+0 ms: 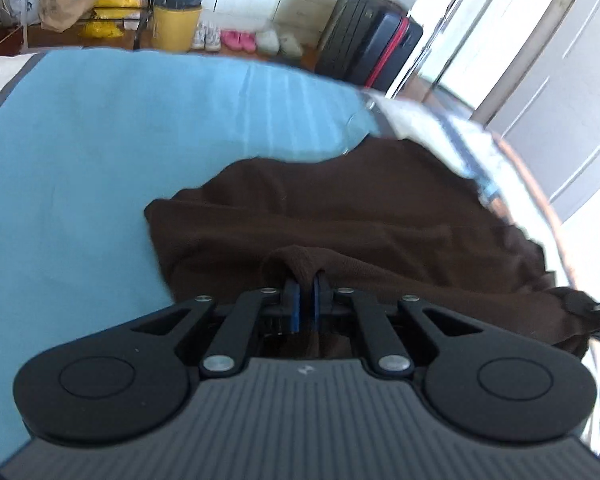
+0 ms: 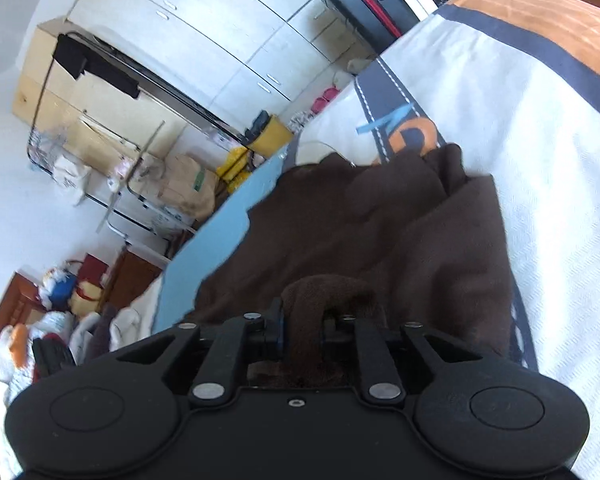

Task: Fold clothes
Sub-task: 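Lift the hem with both grippers and fold it over the sweater body, then lay the folded hem down and open both grippers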

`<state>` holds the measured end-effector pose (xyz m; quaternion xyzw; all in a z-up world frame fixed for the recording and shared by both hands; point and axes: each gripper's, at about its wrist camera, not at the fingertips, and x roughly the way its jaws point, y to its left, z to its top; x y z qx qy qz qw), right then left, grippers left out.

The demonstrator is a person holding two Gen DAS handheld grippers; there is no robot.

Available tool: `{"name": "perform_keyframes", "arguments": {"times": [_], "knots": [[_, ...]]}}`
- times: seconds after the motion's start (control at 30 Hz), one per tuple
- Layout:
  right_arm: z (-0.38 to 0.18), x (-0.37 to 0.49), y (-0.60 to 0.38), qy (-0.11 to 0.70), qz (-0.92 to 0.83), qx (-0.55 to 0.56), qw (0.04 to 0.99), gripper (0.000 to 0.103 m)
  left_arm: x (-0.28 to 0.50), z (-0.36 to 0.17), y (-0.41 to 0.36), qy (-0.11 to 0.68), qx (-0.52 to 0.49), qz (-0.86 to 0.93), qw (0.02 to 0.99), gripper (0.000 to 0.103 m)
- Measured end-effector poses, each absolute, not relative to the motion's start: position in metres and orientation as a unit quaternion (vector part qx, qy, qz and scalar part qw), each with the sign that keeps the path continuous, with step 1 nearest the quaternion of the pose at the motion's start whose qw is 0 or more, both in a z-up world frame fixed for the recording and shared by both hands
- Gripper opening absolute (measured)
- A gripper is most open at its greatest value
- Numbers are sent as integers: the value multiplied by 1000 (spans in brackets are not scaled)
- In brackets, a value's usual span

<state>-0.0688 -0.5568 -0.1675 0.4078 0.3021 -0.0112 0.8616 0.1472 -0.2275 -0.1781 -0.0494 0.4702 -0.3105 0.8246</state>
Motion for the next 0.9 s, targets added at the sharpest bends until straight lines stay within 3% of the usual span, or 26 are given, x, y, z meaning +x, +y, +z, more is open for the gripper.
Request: {"name": "perform_keyframes", "arguments": {"times": [0.57, 0.63, 0.7, 0.83, 0.9], "knots": [[-136, -100, -535, 302, -30, 327, 895, 23, 136, -162, -210, 482, -26, -324, 814, 10], [-128, -105, -534, 299, -32, 322, 898, 27, 134, -160, -205, 489, -39, -333, 805, 10], [-124, -109, -535, 298, -41, 327, 896, 40, 133, -159, -201, 500, -58, -350, 790, 10], [-123, -113, -533, 317, -26, 330, 889, 44, 124, -158, -201, 505, -52, -371, 777, 10], [-129, -107, -525, 352, -4, 322, 879, 54, 118, -156, -205, 500, -32, -381, 777, 12]]}}
